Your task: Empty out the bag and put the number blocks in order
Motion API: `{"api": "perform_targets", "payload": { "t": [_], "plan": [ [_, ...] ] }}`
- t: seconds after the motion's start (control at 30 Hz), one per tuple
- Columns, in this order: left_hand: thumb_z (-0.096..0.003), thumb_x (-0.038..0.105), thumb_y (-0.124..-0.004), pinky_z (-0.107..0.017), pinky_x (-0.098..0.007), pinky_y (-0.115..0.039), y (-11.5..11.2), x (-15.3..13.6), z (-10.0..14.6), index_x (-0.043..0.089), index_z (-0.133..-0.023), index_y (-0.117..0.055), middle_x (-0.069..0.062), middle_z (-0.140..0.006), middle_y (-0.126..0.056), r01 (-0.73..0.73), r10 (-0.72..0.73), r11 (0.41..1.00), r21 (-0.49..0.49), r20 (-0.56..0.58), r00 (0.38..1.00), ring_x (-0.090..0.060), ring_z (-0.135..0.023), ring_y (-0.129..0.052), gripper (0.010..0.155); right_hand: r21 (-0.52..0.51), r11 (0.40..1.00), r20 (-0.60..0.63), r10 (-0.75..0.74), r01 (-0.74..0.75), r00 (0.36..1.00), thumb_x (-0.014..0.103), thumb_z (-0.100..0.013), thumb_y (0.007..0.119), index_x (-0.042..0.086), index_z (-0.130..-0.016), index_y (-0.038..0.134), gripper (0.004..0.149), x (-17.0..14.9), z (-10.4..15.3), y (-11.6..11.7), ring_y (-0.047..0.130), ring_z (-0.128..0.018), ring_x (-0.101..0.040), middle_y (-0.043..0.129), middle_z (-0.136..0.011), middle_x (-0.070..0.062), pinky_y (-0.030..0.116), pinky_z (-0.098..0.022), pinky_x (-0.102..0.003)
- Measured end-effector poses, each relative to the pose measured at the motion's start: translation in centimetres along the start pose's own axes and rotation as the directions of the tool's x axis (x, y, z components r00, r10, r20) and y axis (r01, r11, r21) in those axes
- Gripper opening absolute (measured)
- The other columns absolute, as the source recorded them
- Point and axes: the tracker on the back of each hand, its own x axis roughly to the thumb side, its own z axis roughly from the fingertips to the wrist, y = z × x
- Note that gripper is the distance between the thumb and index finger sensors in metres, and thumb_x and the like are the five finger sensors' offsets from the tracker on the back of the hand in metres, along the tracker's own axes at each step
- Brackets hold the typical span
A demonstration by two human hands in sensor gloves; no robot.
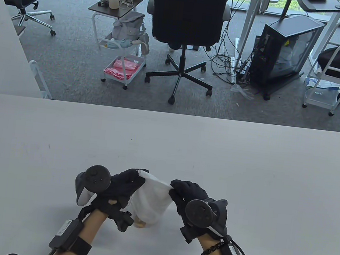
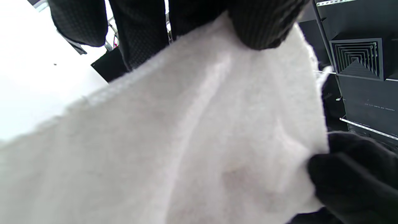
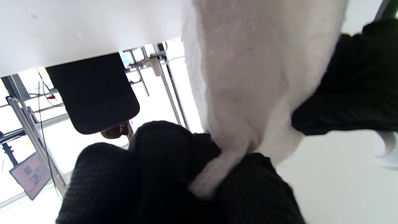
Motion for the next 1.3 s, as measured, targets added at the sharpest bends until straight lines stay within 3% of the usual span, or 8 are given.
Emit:
{"api": "perform_targets", "payload": {
  "t": [0.07, 0.13, 0.37, 0.57, 0.67, 0.77, 0.83, 1.3],
  "plan": [
    [-0.0545, 0.040, -0.074, -0.068, -0.068, -0.069, 0.2, 0.1, 0.0, 0.028, -0.093, -0.082, -0.008, -0.098, -0.087, -0.008, 0.008, 1.000, 0.005, 0.001, 1.000, -0.044, -0.093, -0.089, 0.042, 0.083, 0.997, -0.041, -0.007, 0.010, 0.999, 0.032, -0.049, 0.085, 0.017, -0.081, 0.085, 0.035, 0.1, -0.2, 0.5, 0.103, -0.055, -0.024, 0.096, -0.071, -0.008, 0.091, -0.047, -0.045],
    [-0.0548, 0.040, -0.073, -0.068, -0.067, -0.069, 0.0, 0.2, 0.0, 0.028, -0.094, -0.082, -0.008, -0.098, -0.087, 0.017, -0.017, 1.000, 0.005, 0.003, 1.000, -0.044, -0.093, -0.089, 0.042, 0.014, 0.997, 0.030, 0.082, -0.082, 0.996, 0.032, -0.049, 0.085, 0.017, -0.081, 0.085, 0.035, 0.4, -0.1, 0.3, 0.104, -0.054, -0.023, 0.097, -0.070, -0.008, 0.092, -0.046, -0.045],
    [-0.0550, 0.041, -0.073, -0.067, -0.068, -0.068, -1.9, 0.7, -0.4, 0.027, -0.095, -0.081, -0.010, -0.098, -0.087, 0.059, -0.058, 0.996, -0.073, 0.018, 0.998, -0.044, -0.093, -0.089, 0.044, 0.073, 0.977, -0.003, 0.202, -0.202, 0.979, 0.031, -0.048, 0.086, 0.017, -0.080, 0.087, 0.035, -0.4, -0.2, -1.3, 0.104, -0.054, -0.025, 0.098, -0.070, -0.008, 0.091, -0.046, -0.046],
    [-0.0554, 0.042, -0.072, -0.067, -0.068, -0.069, -2.6, 1.7, -0.3, 0.026, -0.098, -0.079, -0.009, -0.098, -0.087, 0.017, -0.012, 0.995, -0.097, 0.046, 0.999, -0.044, -0.093, -0.089, 0.046, -0.012, 0.971, -0.004, 0.239, -0.239, 0.971, 0.031, -0.048, 0.087, 0.017, -0.080, 0.087, 0.035, -0.3, 0.0, -3.2, 0.104, -0.054, -0.026, 0.098, -0.070, -0.009, 0.091, -0.046, -0.047],
    [-0.0557, 0.042, -0.072, -0.068, -0.068, -0.068, -2.9, 2.2, -0.2, 0.025, -0.100, -0.077, -0.010, -0.099, -0.086, 0.034, -0.028, 0.994, -0.107, 0.060, 0.998, -0.044, -0.093, -0.089, 0.047, 0.024, 0.974, -0.042, 0.226, -0.225, 0.973, 0.031, -0.047, 0.087, 0.018, -0.079, 0.088, 0.034, -0.8, 0.0, -3.5, 0.104, -0.054, -0.026, 0.098, -0.070, -0.008, 0.091, -0.046, -0.047],
    [-0.0557, 0.044, -0.071, -0.068, -0.068, -0.067, -3.1, 2.2, -0.2, 0.023, -0.105, -0.071, -0.013, -0.102, -0.083, 0.065, -0.059, 0.991, -0.120, 0.055, 0.997, -0.045, -0.095, -0.086, 0.053, -0.076, 0.982, -0.066, 0.169, -0.173, 0.983, 0.031, -0.048, 0.087, 0.018, -0.079, 0.088, 0.034, -1.3, 0.1, -4.6, 0.104, -0.054, -0.025, 0.098, -0.070, -0.008, 0.091, -0.046, -0.047],
    [-0.0555, 0.045, -0.071, -0.068, -0.069, -0.066, -3.3, 2.0, -0.3, 0.019, -0.108, -0.065, -0.016, -0.104, -0.078, 0.079, -0.073, 0.987, -0.141, 0.050, 0.996, -0.047, -0.096, -0.082, 0.059, -0.040, 0.979, -0.086, 0.198, -0.202, 0.976, 0.030, -0.048, 0.087, 0.018, -0.079, 0.088, 0.034, -1.5, 0.1, -4.6, 0.104, -0.054, -0.026, 0.098, -0.070, -0.009, 0.091, -0.046, -0.047],
    [-0.0552, 0.044, -0.072, -0.067, -0.070, -0.065, -4.0, 2.8, -0.1, 0.023, -0.100, -0.076, -0.014, -0.105, -0.078, 0.116, -0.103, 0.983, -0.141, 0.096, 0.990, -0.047, -0.097, -0.082, 0.050, -0.151, 0.957, -0.077, 0.237, -0.247, 0.968, 0.031, -0.047, 0.088, 0.020, -0.079, 0.089, 0.033, -1.0, 0.3, -6.0, 0.104, -0.056, -0.027, 0.098, -0.072, -0.008, 0.091, -0.047, -0.047]
  ]
}}
